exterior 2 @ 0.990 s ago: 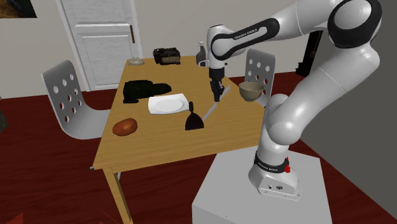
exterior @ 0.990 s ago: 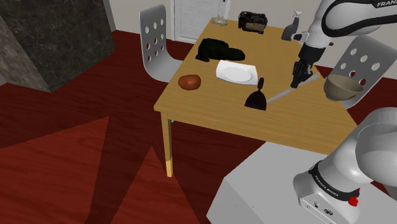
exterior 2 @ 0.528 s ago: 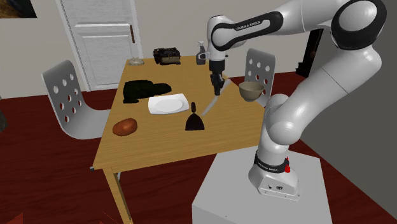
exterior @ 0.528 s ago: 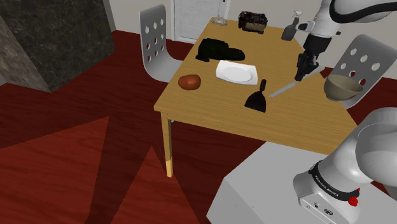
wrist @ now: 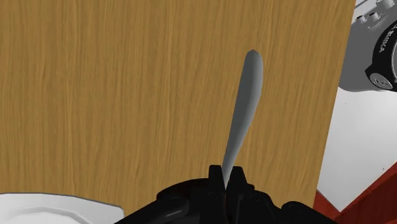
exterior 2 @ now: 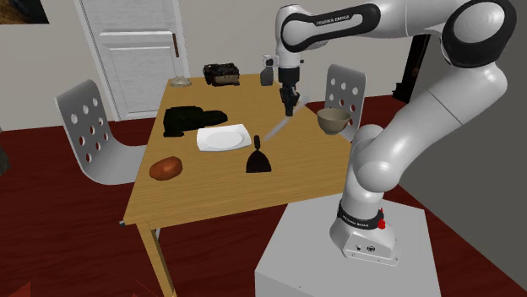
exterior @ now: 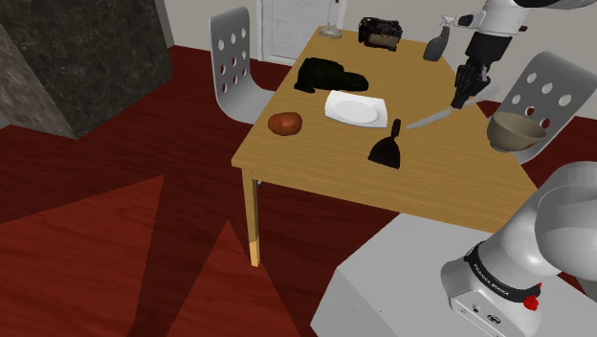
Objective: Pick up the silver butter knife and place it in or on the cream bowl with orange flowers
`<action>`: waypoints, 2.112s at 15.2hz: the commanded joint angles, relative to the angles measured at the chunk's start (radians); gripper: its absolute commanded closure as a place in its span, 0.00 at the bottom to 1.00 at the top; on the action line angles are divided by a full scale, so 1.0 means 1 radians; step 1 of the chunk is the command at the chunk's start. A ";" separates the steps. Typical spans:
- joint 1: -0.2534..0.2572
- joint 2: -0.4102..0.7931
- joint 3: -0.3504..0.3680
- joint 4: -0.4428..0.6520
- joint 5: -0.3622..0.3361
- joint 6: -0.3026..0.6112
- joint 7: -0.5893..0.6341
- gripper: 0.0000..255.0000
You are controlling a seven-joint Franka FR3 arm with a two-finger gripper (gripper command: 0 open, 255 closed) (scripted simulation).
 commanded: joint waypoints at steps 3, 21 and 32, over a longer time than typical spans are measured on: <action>-0.007 -0.002 -0.010 0.041 -0.006 -0.040 -0.024 1.00; -0.026 0.168 -0.438 0.359 -0.136 -0.072 -0.499 1.00; 0.179 0.369 -0.850 0.540 -0.052 -0.002 -0.753 1.00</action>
